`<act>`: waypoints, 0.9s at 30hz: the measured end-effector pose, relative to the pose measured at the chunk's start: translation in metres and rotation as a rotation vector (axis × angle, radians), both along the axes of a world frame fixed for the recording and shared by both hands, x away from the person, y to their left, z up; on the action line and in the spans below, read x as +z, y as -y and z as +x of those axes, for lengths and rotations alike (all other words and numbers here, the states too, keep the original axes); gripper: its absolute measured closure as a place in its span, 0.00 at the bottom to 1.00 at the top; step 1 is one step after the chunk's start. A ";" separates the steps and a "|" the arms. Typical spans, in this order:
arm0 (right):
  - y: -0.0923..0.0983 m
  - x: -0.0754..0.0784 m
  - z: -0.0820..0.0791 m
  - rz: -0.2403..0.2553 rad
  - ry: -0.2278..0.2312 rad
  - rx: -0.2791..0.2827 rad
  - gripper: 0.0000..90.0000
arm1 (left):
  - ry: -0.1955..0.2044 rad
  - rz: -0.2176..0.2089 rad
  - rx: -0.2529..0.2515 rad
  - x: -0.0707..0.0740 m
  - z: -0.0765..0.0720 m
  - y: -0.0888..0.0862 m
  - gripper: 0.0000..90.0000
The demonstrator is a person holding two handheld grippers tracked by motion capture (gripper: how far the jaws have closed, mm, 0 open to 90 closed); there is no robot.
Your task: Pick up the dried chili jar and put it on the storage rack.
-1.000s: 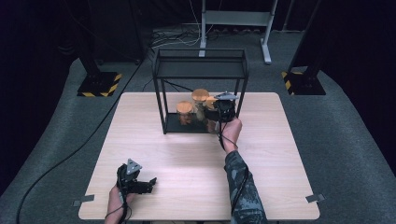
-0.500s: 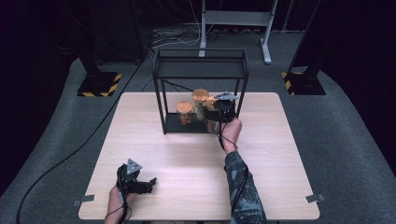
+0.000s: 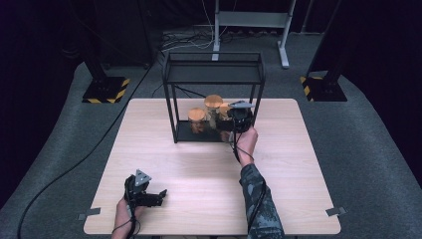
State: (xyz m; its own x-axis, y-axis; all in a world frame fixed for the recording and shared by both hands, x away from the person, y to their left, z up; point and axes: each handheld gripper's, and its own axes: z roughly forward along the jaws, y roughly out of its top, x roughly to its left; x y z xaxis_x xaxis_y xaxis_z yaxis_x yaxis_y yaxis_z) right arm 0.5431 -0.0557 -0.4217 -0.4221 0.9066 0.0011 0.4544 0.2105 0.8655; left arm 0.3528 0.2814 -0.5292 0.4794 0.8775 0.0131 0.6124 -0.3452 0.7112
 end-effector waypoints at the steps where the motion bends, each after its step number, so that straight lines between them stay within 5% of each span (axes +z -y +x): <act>1: 0.000 0.000 -0.001 -0.005 0.002 0.000 0.08 | 0.000 0.000 0.000 0.000 0.000 0.000 0.01; 13: 0.003 0.000 -0.019 -0.050 0.005 0.021 0.00 | -0.001 -0.005 0.003 0.000 0.000 0.000 0.01; 27: 0.018 -0.013 -0.056 -0.062 -0.046 0.096 0.00 | -0.005 -0.007 0.006 0.000 0.001 0.000 0.00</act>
State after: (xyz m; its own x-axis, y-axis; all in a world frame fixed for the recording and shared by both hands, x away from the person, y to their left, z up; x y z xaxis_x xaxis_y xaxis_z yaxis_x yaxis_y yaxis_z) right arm 0.4875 -0.0735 -0.4351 -0.5081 0.8607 -0.0324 0.4687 0.3079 0.8279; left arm 0.3535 0.2816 -0.5294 0.4743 0.8803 0.0044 0.6176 -0.3363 0.7109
